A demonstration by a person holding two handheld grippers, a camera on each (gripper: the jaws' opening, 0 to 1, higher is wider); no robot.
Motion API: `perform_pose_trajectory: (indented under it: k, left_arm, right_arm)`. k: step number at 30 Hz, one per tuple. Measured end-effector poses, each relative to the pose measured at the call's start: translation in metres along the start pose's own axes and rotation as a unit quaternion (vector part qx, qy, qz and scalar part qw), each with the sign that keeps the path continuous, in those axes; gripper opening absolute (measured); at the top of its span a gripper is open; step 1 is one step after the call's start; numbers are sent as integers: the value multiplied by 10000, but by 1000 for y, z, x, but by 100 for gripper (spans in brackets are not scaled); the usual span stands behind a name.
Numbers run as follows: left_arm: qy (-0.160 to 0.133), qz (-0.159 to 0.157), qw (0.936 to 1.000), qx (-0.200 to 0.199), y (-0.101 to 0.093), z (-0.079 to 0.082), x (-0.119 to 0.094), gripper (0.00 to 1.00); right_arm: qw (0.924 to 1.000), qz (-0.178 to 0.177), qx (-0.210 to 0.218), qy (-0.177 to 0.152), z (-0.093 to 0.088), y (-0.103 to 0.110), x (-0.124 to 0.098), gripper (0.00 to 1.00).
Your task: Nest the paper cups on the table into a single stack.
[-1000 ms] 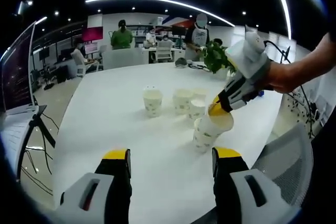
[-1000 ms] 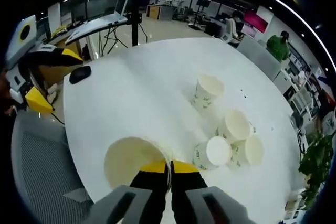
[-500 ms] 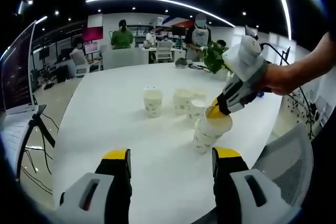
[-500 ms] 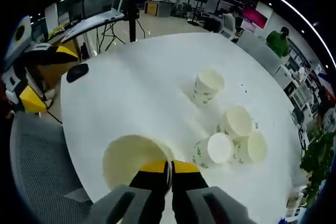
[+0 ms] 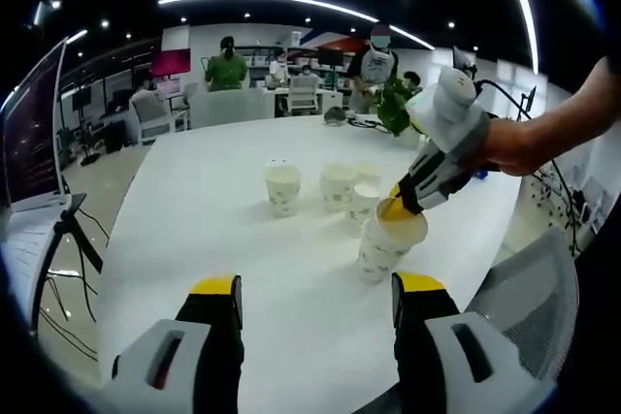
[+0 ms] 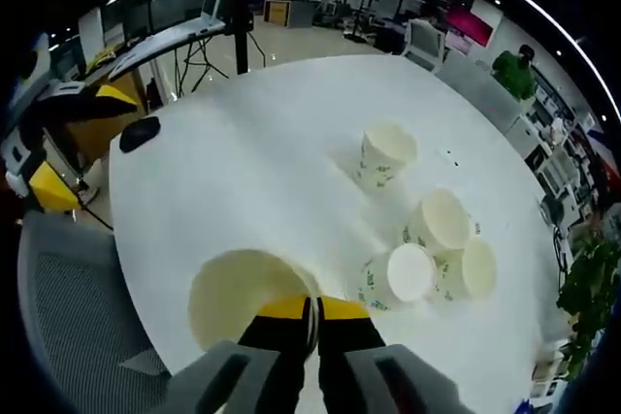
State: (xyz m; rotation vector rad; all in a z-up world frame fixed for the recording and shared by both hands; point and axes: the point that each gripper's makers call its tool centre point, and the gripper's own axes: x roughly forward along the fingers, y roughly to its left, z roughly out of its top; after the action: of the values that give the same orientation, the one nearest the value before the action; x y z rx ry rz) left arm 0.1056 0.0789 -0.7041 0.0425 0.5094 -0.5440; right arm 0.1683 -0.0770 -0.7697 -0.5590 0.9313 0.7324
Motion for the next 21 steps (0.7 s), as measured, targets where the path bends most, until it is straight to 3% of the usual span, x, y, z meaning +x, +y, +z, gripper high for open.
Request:
perform_pose_trajectory:
  k: [21]
  left_arm:
    - [22, -34, 10000, 22, -1, -2, 0, 61]
  right_arm:
    - [10000, -8, 29, 24, -2, -2, 1, 0]
